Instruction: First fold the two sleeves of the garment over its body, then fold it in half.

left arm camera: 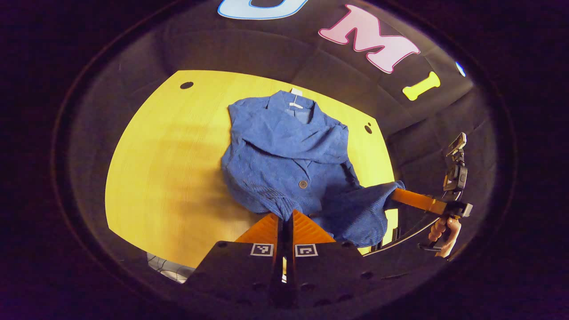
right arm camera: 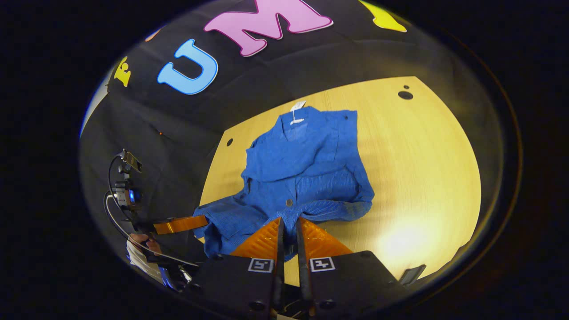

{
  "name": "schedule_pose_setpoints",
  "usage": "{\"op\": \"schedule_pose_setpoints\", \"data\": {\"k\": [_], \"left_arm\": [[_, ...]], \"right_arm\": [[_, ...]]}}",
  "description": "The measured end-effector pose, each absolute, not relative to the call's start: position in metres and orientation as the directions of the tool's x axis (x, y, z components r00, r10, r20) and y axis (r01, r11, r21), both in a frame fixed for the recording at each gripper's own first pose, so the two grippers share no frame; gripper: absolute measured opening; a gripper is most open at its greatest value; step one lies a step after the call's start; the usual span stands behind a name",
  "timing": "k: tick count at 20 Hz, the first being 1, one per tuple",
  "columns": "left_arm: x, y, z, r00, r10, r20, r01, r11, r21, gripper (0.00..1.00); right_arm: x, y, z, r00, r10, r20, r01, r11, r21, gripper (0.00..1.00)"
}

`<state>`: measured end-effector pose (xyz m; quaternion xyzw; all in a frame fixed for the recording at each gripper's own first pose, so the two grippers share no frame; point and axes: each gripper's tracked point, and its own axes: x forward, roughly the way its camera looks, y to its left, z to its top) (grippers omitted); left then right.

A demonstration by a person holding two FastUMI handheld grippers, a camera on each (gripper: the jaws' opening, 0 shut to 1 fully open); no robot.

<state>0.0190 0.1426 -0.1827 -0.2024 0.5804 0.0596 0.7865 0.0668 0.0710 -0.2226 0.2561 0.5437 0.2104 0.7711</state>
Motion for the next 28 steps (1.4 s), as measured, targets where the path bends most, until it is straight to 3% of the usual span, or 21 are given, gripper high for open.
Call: {"op": "schedule_pose_setpoints", "data": {"k": [4,8,15,21,28], "left_arm": [[0.065,0.175,-0.166,0.378,-0.169,-0.91,-0.302,0.907,-0.294,0.01],[0.101,0.199,-0.182,0.367,-0.148,-0.918,-0.333,0.901,-0.279,0.01],[0.196,0.244,-0.221,0.381,-0.006,-0.924,-0.445,0.875,-0.19,0.02],[0.238,0.282,-0.272,0.289,0.058,-0.955,-0.492,0.865,-0.097,0.01],[0.27,0.301,-0.289,0.31,0.074,-0.948,-0.469,0.879,-0.085,0.01]], "right_arm": [[0.111,0.087,-0.205,0.403,0.563,-0.721,0.012,0.785,0.619,0.16],[0.169,0.095,-0.225,0.404,0.555,-0.727,0.023,0.789,0.614,0.16],[0.29,0.099,-0.285,0.387,0.586,-0.712,0.058,0.755,0.653,0.16],[0.337,0.085,-0.35,0.35,0.563,-0.748,0.139,0.759,0.636,0.15],[0.36,0.095,-0.379,0.321,0.539,-0.779,0.12,0.792,0.598,0.15]]}}
